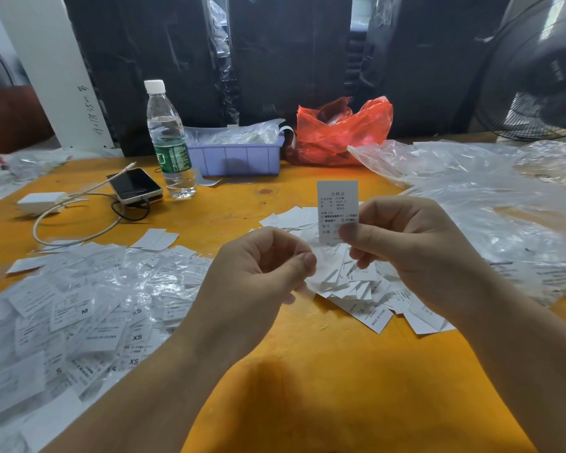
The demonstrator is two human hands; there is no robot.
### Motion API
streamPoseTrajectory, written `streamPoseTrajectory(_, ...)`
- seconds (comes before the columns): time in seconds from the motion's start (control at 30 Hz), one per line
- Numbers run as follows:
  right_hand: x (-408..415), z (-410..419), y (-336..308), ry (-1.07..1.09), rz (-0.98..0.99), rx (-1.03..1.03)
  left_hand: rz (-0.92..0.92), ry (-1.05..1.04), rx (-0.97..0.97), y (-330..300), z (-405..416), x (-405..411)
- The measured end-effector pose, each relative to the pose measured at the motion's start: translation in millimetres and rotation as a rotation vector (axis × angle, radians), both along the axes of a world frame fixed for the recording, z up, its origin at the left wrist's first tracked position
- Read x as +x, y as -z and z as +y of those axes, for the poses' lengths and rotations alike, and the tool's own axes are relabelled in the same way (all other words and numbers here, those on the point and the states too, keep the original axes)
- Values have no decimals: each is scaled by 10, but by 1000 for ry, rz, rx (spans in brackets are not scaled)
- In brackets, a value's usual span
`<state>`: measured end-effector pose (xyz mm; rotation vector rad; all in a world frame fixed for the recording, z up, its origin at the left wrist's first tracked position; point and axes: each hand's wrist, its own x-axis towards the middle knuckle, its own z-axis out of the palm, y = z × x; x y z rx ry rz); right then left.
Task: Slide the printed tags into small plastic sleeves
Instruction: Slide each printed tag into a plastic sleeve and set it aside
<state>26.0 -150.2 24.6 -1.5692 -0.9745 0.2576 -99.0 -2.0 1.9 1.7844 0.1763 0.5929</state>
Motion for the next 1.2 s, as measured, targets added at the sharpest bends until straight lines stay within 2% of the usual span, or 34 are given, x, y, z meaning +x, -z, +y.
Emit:
streamPoseTrajectory(0.27, 20, -14, -3, -17, -3, -33, -8, -17, -18, -5, 7, 0)
streamPoseTrajectory(0.5, 6, 10, 11, -81, 77, -16, -4, -16, -26, -8, -6, 0)
streamPoseTrajectory(0.87, 49, 7, 21, -220, 344, 49, 0, -63, -21, -18, -15, -2)
streamPoseTrajectory(1.1, 48, -2, 22, -217, 343, 75, -1, -83, -26, -11, -1, 0)
streamPoseTrajectory(1.2, 33, -4, 26, -256, 261, 90, 2, -76, -25, 2, 2, 3)
